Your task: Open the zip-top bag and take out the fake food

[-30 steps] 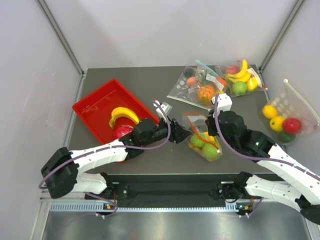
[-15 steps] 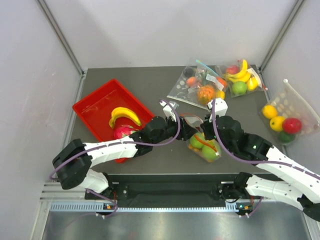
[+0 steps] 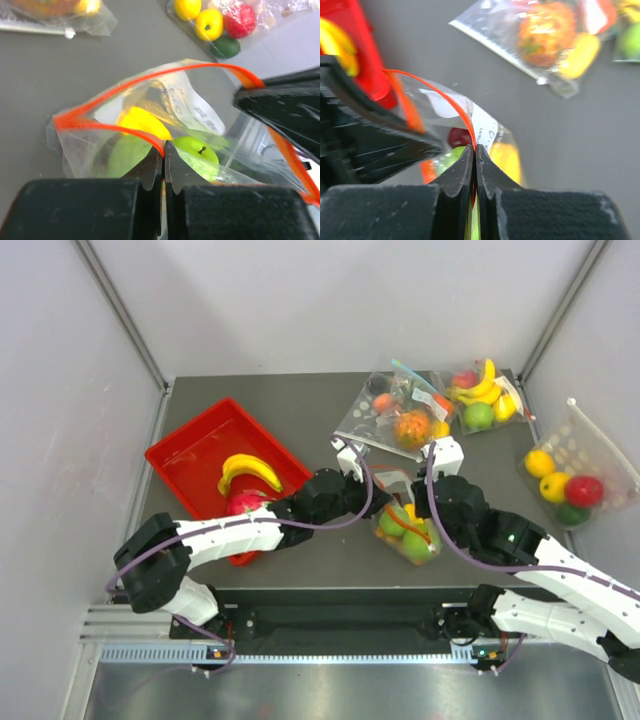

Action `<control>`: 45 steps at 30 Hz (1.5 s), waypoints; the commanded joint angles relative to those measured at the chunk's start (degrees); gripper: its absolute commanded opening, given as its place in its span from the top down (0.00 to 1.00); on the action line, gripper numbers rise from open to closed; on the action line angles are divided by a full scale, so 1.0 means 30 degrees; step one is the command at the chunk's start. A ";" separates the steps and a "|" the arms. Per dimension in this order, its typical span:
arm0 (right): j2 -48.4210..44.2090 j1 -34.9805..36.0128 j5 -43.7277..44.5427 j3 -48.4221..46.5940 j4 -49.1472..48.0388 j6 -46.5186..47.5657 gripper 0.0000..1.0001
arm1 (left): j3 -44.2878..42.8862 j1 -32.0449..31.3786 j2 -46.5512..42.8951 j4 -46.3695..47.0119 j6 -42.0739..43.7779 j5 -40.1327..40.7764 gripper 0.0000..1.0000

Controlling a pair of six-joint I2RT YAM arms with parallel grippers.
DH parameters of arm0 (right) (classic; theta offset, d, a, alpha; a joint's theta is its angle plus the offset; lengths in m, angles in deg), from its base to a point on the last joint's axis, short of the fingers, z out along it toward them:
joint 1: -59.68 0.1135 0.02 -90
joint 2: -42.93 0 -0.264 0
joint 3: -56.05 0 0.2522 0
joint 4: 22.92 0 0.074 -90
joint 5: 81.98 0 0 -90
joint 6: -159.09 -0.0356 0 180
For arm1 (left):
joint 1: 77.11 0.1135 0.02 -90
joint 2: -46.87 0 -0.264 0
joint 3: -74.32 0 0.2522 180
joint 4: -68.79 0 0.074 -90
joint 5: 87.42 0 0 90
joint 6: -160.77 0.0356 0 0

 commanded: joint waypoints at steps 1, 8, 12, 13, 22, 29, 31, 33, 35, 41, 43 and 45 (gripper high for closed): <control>-0.0018 -0.0586 0.2566 -0.0868 0.0058 0.0813 1.00 | -0.2370 0.0128 -0.0060 -0.0495 0.1748 -0.0828 1.00; -0.0281 -0.4891 0.1164 -0.1659 -0.0234 0.2687 1.00 | -0.4631 0.1856 0.1638 0.0786 0.1779 -0.5309 1.00; -0.0252 -0.5745 0.1454 -0.2537 -0.0118 0.3187 1.00 | -0.4604 0.2967 0.2459 0.2428 0.1602 -0.7564 1.00; -0.0223 -0.5774 0.1600 -0.2742 -0.0059 0.3246 1.00 | -0.4284 0.3174 0.2577 0.3128 0.1602 -0.8295 1.00; 0.0450 -0.5833 0.2101 -0.2923 -0.0204 0.3365 1.00 | -0.2495 0.4670 0.3662 0.3063 0.1923 -0.9889 1.00; 0.1299 -0.5250 -0.1736 0.1437 -0.2663 0.1023 1.00 | -0.1500 0.4641 0.2641 -0.3593 0.4004 -0.5729 1.00; 0.1505 -0.4751 -0.1943 0.1970 -0.3511 0.0408 1.00 | -0.1148 0.4612 0.2025 -0.4827 0.4238 -0.3950 1.00; 0.2002 -0.3931 -0.1973 0.2207 -0.3866 0.0084 1.00 | -0.0942 0.4524 0.1058 -0.6849 0.4531 -0.2829 1.00; 0.2644 -0.3113 -0.1915 0.2091 -0.4189 -0.0151 1.00 | -0.0854 0.4466 0.0152 -0.8196 0.4678 -0.1481 1.00; 0.3848 -0.1938 -0.1270 0.1300 -0.4249 -0.0445 1.00 | -0.0385 0.2713 -0.2249 -1.0723 0.5556 0.2093 0.83; 0.3675 -0.1761 -0.1124 0.1037 -0.4131 -0.0503 1.00 | 0.0200 0.2096 -0.3594 -0.9964 0.6430 0.2332 0.61; 0.3499 -0.1615 -0.1065 0.0918 -0.3840 -0.0533 1.00 | 0.0987 0.1333 -0.4595 -0.9145 0.6845 0.2129 0.47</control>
